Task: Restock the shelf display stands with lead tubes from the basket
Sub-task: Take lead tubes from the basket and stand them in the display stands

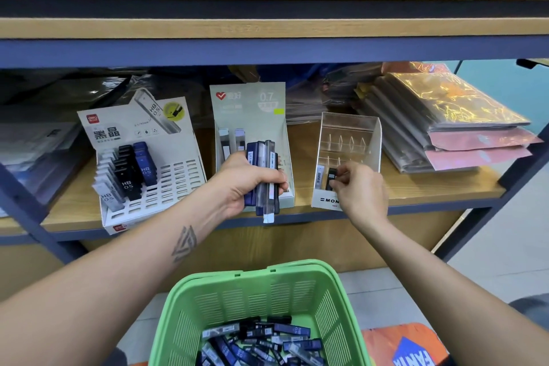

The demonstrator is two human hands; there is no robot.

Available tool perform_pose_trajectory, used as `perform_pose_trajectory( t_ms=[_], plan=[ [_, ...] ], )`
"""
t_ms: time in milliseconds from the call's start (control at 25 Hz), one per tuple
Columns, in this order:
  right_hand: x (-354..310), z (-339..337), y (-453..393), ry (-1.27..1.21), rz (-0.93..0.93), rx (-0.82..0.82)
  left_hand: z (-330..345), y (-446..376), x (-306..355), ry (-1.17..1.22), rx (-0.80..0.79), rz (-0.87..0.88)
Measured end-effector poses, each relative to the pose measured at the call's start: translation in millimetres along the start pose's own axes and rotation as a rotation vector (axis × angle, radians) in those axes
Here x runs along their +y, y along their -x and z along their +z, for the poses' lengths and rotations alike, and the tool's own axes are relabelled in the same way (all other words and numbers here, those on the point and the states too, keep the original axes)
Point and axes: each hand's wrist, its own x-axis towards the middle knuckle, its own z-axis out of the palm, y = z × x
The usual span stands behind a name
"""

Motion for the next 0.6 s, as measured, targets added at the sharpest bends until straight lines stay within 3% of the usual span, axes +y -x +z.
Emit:
perform_pose_trajectory(
  t_ms=[280, 440, 520, 600],
  plan=[
    [-6.4, -4.2, -7.2, 0.167, 0.042, -0.076, -1.1, 1.1, 0.6, -0.016, -0.02, -0.016],
    [-18.4, -17.6, -3.0, 0.213, -0.144, 0.052, -2.3, 3.9, 2.4, 0.031, -0.066, -0.035],
    [-36.1, -21.6, 0.9, -0.024, -0.249, -0.025, -2.7, 5.6, 3.9, 0.091, -0.075, -0.045],
    [-59.8, -24.9, 8.7, -0.447, -0.124, -0.377, -5.6, 5.9, 5.0, 0.147, -0.05, -0.032]
  ],
)
